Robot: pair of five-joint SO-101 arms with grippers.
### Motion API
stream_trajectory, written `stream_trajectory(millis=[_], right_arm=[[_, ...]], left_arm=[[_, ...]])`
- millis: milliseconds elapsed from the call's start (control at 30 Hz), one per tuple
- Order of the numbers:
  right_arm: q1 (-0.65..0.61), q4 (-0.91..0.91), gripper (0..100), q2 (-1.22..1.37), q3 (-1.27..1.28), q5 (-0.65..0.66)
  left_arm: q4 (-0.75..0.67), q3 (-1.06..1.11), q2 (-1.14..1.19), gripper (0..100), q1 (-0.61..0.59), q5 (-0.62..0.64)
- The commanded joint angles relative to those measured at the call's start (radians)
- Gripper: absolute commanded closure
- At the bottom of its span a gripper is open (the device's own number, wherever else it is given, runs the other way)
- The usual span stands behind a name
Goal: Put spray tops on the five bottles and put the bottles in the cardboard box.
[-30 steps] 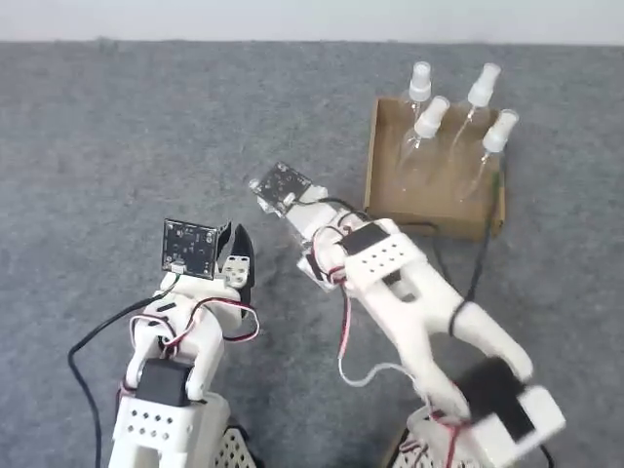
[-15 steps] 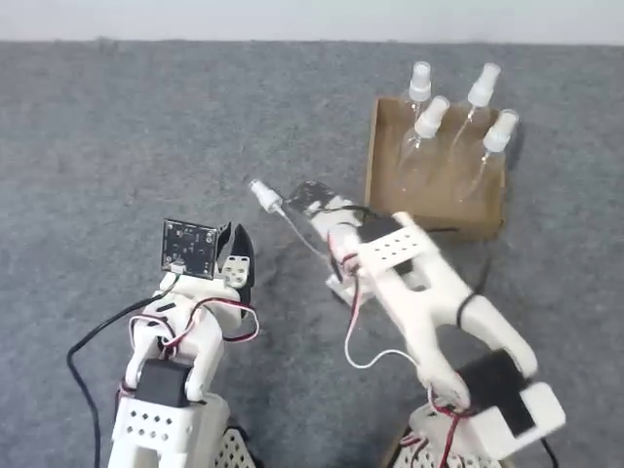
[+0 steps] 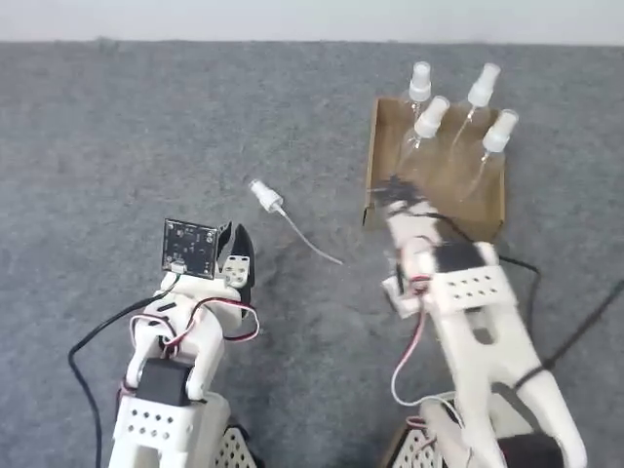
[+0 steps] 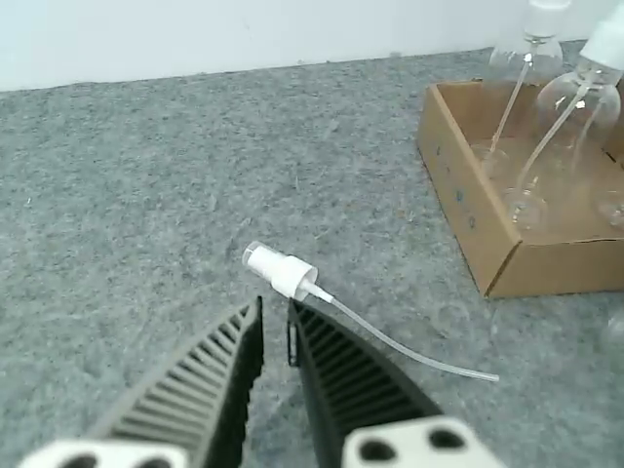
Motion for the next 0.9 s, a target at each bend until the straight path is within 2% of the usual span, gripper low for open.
stream_trajectory(millis=[0, 267, 433, 600, 767, 867], right_arm=[[0.044, -0.038, 96.3, -0.048, 0.003, -0.012], [0.044, -0.035, 76.0, -0.027, 0.009, -0.012], [0.041, -0.031, 77.9, -0.028, -0.06, -0.017], [0.044, 0.102, 78.4, -0.028, -0.259, -0.029], [0.039, 0.124, 78.6, -0.028, -0.497, -0.143], [0.025, 0.051, 78.3, -0.027, -0.526, -0.181]], left_arm=[[-0.028, -0.005, -0.018, 96, -0.003, -0.006], [-0.029, 0.001, -0.018, 96, -0.003, -0.006], [-0.029, 0.002, -0.018, 96, -0.003, -0.006], [-0.029, 0.002, -0.018, 96, -0.003, -0.006], [-0.029, 0.002, -0.018, 96, -0.003, -0.006], [-0.029, 0.002, -0.018, 96, -0.003, -0.006]])
